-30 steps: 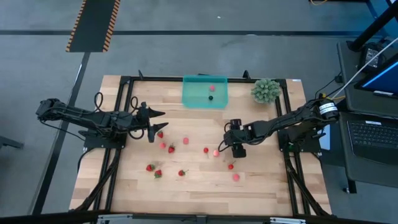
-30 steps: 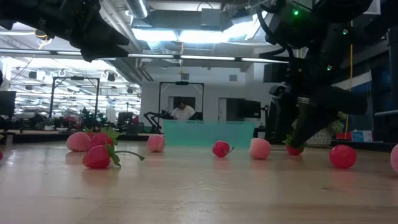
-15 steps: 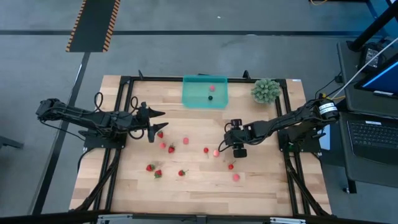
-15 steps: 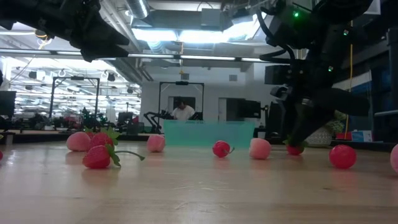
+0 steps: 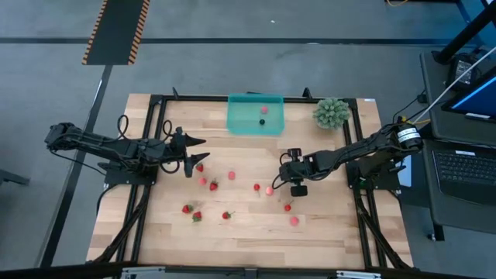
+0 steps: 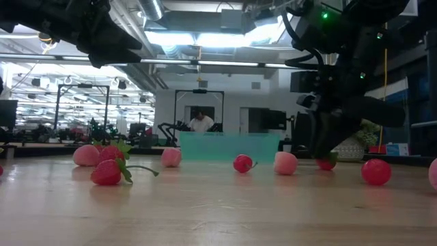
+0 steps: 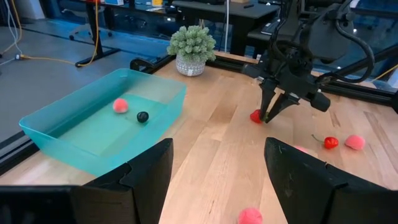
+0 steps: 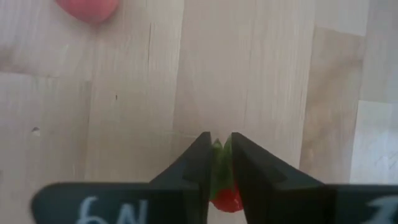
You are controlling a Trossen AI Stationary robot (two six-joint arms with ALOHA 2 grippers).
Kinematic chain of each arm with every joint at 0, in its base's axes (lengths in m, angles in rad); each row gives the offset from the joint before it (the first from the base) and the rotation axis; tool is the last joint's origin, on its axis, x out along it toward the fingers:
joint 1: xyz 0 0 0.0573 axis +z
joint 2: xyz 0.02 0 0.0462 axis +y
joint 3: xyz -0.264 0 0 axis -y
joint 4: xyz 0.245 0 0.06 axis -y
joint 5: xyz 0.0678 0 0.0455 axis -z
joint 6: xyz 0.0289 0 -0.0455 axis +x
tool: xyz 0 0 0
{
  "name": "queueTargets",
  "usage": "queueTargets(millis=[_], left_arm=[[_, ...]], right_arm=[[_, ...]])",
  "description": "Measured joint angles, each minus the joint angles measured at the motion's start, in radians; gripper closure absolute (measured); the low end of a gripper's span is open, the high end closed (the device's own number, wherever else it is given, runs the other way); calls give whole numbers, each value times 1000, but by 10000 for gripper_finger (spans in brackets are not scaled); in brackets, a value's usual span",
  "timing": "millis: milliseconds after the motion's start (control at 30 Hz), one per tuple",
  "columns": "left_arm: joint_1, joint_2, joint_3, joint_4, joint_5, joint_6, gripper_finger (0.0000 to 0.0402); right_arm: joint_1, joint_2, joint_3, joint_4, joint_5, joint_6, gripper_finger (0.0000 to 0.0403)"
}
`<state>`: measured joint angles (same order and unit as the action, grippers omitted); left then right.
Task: Pick and placing Produce into tupperware
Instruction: Put the strawberry into the blue basket
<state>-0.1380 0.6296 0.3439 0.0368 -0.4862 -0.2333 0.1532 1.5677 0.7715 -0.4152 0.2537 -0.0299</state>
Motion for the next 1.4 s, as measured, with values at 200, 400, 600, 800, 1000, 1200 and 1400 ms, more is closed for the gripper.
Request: queueTargets(millis=[200, 400, 600, 800, 1000, 1200, 1400], left_arm=[[0, 0, 0, 0, 0, 0, 156], [0, 0, 0, 0, 0, 0, 156], [0, 0, 0, 0, 0, 0, 156], [0, 0, 0, 0, 0, 0, 156], [0, 0, 0, 0, 0, 0, 156], [0, 0, 0, 0, 0, 0, 156], [0, 0, 0, 0, 0, 0, 156]], right_arm=[[0, 0, 0, 1, 0, 5, 392], [0, 0, 1, 24, 38, 26, 396], [0, 0, 70, 26, 126, 25, 397], [-44, 0, 172, 50, 182, 23, 397], [-167, 0, 222, 241, 179, 36, 397], [-335, 12, 259, 426, 6, 114, 397], [-481, 143, 408, 348, -126, 156, 397]])
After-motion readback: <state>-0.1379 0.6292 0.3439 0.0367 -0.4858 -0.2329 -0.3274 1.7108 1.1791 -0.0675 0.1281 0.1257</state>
